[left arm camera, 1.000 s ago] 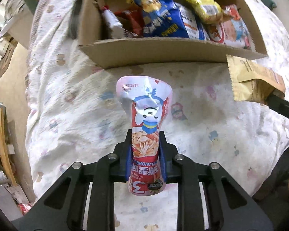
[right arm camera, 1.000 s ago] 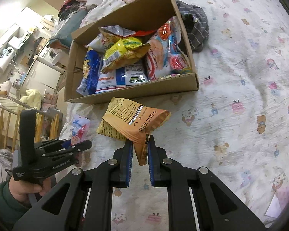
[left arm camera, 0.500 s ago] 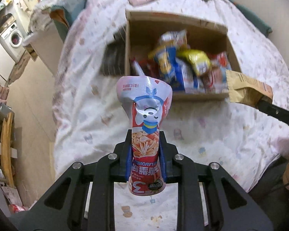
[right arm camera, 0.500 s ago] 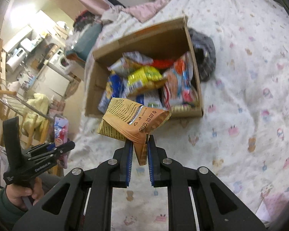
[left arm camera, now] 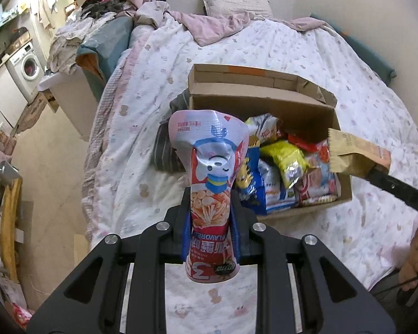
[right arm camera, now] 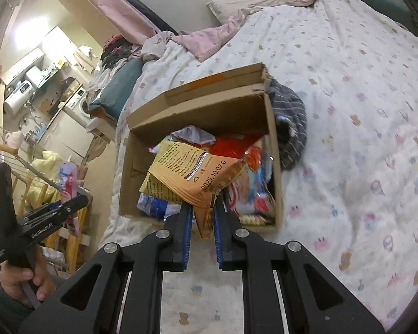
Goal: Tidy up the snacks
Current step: 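Carry the pink pouch over the box with the left gripper while the right carries the tan bag, then open both grippers to drop the pink pouch and tan bag into the box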
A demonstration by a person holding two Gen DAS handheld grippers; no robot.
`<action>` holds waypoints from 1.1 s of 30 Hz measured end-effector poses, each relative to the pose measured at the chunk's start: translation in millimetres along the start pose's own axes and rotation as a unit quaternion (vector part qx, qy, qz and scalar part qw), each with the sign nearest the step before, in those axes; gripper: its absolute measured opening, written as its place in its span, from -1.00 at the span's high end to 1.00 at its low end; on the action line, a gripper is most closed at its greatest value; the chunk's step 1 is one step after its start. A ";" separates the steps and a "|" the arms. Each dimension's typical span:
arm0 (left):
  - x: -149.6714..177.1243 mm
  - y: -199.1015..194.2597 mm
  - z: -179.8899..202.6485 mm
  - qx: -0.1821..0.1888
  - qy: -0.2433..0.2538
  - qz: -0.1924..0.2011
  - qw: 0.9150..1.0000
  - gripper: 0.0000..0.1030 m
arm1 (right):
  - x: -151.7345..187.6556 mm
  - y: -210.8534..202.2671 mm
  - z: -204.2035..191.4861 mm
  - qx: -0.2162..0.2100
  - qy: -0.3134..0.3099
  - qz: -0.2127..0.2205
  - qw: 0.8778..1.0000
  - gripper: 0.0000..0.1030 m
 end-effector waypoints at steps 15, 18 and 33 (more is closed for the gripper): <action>-16.6 55.8 14.2 0.022 -0.010 -0.003 1.000 0.61 | 19.1 64.6 -6.2 -0.011 -0.019 -0.086 0.996 0.71; -15.7 63.1 19.2 0.021 -0.005 -0.005 1.000 0.61 | 20.8 71.3 0.2 -0.007 -0.006 -0.092 0.996 0.71; -16.1 68.3 22.5 0.004 0.008 0.008 1.000 0.47 | 17.9 73.9 9.3 0.020 0.002 -0.085 0.996 0.63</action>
Point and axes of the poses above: each gripper's, at about its wrist camera, not at the fingertips, and y roughly the way its jaws point, z to its right, x to its underside, the point moved 10 cm from there along y, roughly the way its jaws point, and after that the axes turned 9 degrees about -y, right-handed, at the moved point
